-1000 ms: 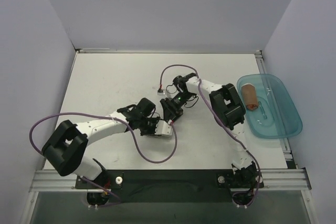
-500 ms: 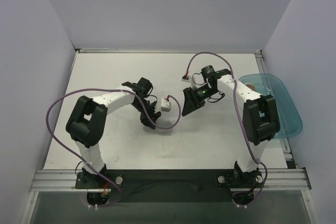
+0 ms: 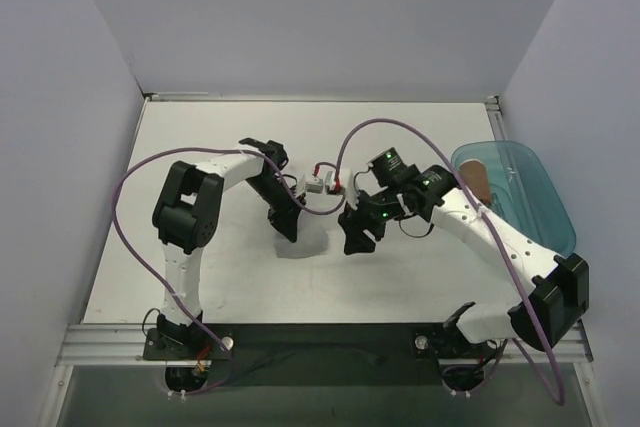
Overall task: Roll the towels
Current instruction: Roll the towel
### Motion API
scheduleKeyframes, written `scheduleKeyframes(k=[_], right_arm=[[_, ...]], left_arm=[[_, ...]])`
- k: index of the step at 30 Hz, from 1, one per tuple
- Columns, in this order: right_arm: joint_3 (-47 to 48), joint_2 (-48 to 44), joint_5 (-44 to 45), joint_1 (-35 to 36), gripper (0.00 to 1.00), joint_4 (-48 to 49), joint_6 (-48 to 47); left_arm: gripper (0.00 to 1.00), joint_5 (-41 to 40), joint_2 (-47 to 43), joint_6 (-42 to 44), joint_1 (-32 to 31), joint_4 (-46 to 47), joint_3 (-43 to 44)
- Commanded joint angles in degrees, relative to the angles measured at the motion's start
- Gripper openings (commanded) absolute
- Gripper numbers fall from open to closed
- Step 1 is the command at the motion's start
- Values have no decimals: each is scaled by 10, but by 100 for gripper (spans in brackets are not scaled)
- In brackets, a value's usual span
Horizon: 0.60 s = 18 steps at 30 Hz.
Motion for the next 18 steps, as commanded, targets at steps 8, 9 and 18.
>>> scheduleKeyframes(k=[8, 9, 18], right_arm=[[41, 34, 170, 173, 50, 1, -30], [53, 55, 185, 193, 49, 5, -26], [78, 174, 316, 246, 55, 135, -7]], left_arm=[[22, -46, 80, 14, 6, -36, 28], [22, -43, 85, 14, 6, -38, 30], [22, -28, 114, 30, 8, -70, 55]])
